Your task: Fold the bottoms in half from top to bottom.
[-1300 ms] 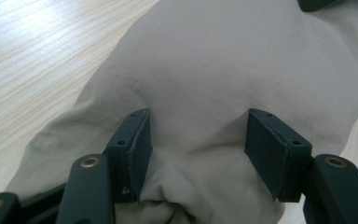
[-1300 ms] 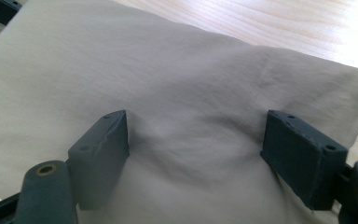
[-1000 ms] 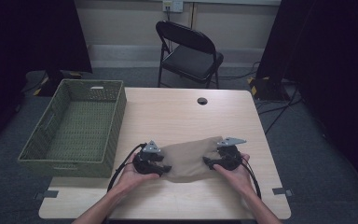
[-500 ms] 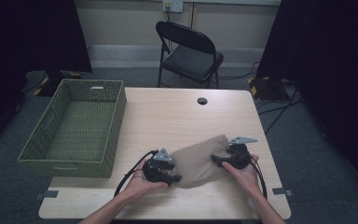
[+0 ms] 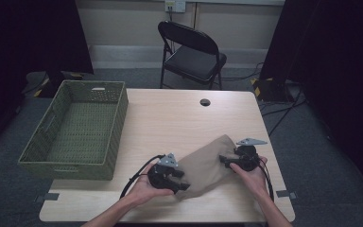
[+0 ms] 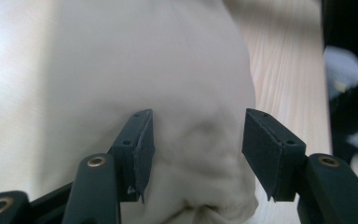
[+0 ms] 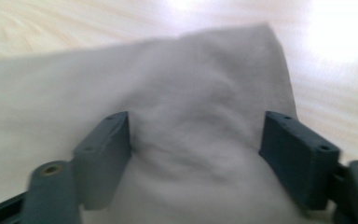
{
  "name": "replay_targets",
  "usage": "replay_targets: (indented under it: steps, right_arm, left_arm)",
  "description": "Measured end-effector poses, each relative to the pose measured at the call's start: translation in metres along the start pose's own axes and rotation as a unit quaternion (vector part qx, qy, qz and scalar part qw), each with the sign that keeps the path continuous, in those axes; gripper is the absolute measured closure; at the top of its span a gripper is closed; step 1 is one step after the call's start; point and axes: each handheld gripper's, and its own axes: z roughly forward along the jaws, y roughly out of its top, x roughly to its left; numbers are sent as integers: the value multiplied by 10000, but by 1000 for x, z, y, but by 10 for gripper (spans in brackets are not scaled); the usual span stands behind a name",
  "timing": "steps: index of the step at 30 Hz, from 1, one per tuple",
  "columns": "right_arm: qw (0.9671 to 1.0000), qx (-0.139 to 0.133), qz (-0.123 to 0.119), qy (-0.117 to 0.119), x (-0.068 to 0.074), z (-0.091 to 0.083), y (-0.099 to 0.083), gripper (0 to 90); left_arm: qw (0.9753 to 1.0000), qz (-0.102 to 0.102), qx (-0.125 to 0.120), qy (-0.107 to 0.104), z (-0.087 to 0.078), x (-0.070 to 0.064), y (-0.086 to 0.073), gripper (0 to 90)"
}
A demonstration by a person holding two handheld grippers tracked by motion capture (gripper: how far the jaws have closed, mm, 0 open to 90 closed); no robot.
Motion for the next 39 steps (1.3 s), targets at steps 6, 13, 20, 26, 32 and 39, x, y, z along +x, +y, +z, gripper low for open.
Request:
replay_targets:
  steps: [6,13,20,26,32,39]
  right_arm:
    - [9987,-283,-114,401,20,-2,11,227]
    - [9978,95,-571,330,40,20,9,176]
    - [9980,203,-545,258,32,8,-1,180]
    - [9981,223,-487,305,25,-2,-9,183]
    - [9984,251,-440,262,17,-11,-16,183]
    - [9987,238,-376,248,15,-14,-18,180]
  left_arm:
    - [9974,-343,-169,613,-17,27,-7,450]
    - [9971,-330,305,606,8,26,-17,437]
    - [9981,-198,356,469,17,14,-13,430]
    - [9984,-175,389,367,21,9,-11,390]
    - [9988,-342,293,217,16,8,-4,367]
    - [9983,-310,-129,477,-10,8,9,357]
